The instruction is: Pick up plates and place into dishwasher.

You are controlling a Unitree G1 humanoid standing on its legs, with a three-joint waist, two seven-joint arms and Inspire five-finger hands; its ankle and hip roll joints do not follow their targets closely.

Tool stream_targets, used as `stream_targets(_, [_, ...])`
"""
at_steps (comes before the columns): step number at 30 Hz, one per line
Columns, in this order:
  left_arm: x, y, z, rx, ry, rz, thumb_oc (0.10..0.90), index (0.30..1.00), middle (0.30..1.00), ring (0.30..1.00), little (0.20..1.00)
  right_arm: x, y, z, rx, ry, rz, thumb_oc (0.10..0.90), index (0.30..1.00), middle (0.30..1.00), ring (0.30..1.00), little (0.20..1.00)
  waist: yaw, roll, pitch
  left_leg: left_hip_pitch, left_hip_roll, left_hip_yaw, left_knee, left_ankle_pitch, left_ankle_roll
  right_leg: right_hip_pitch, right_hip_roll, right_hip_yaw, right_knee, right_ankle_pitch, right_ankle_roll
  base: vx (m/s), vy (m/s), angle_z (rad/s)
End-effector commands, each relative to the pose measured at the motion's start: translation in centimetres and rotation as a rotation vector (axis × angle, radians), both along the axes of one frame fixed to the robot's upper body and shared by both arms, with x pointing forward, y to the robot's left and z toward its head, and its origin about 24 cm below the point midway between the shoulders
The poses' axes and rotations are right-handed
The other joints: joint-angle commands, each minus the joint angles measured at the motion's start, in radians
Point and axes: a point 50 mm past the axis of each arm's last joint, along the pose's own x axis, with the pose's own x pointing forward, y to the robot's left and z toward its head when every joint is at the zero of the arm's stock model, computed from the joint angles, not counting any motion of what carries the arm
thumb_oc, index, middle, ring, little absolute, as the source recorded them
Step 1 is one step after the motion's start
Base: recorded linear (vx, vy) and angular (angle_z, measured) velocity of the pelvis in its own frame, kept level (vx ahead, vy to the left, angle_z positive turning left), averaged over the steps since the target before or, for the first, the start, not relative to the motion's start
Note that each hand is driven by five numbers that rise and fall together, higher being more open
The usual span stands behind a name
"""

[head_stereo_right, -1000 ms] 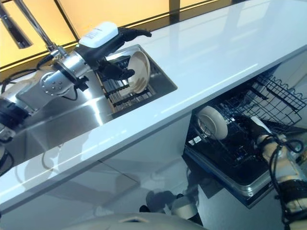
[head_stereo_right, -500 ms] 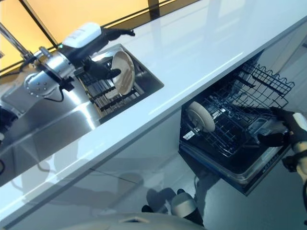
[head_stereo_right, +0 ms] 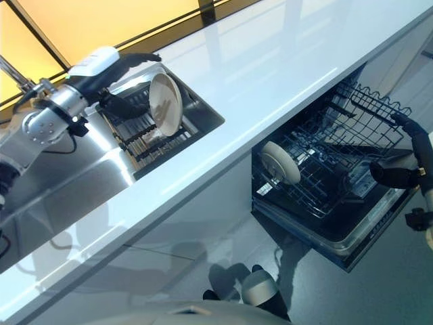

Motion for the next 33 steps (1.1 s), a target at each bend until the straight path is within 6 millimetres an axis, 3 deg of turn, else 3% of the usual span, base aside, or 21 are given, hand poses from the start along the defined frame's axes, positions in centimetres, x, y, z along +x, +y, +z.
stream_targets(1, [-0.6, 3.0, 5.4, -0.170, -0.254, 0.133, 0.800, 0.900, 0.900, 0.900, 0.900, 0.6, 1.0, 5.6, -0.153, -0.199, 0.087, 0.800, 0.900, 0.900, 0.900, 0.900, 0.019, -0.006, -0.088, 0.031, -0.026, 0.027, 0.016, -0.081, 0.016, -0.094, 0.078, -0.027, 0.050, 0.032, 0.069, 0.07, -0.023, -0.01])
stream_targets(9, [-1.0, 4.7, 5.0, -0.247, -0.262, 0.218, 0.800, 0.900, 0.900, 0.900, 0.900, 0.4, 1.0, 5.3, -0.162, -0.152, 0.104, 0.800, 0.900, 0.900, 0.900, 0.900, 0.019, -0.016, -0.080, 0.022, -0.027, 0.026, 0.015, -0.075, 0.015, -0.100, 0.075, -0.033, 0.046, 0.035, 0.068, 0.08, -0.023, 0.00])
stream_targets(14, [-0.7, 5.3, 4.6, -0.480, -0.247, 0.235, 0.800, 0.900, 0.900, 0.900, 0.900, 0.9, 1.3, 4.7, -0.157, -0.095, 0.123, 0.800, 0.900, 0.900, 0.900, 0.900, 0.020, -0.026, -0.072, 0.010, -0.029, 0.020, 0.012, -0.071, 0.015, -0.108, 0.074, -0.033, 0.042, 0.036, 0.069, 0.09, -0.027, 0.01])
stream_targets(22, [-0.2, 5.0, 4.6, -0.743, -0.268, 0.190, 0.800, 0.900, 0.900, 0.900, 0.900, 1.7, 1.8, 3.8, -0.169, -0.037, 0.143, 0.800, 0.900, 0.900, 0.900, 0.900, 0.014, -0.029, -0.042, -0.012, -0.032, 0.022, 0.014, -0.068, 0.017, -0.136, 0.068, -0.026, 0.048, 0.038, 0.069, 0.04, -0.017, -0.01])
stream_targets(33, [0.2, 4.7, 5.5, -0.948, -0.312, 0.165, 0.800, 0.900, 0.900, 0.900, 0.900, 2.7, 2.1, 4.3, -0.175, -0.043, 0.144, 0.800, 0.900, 0.900, 0.900, 0.900, 0.002, -0.035, 0.041, -0.048, -0.030, 0.021, 0.028, -0.083, 0.011, -0.172, 0.055, -0.025, 0.063, 0.020, 0.080, 0.01, 0.005, -0.01])
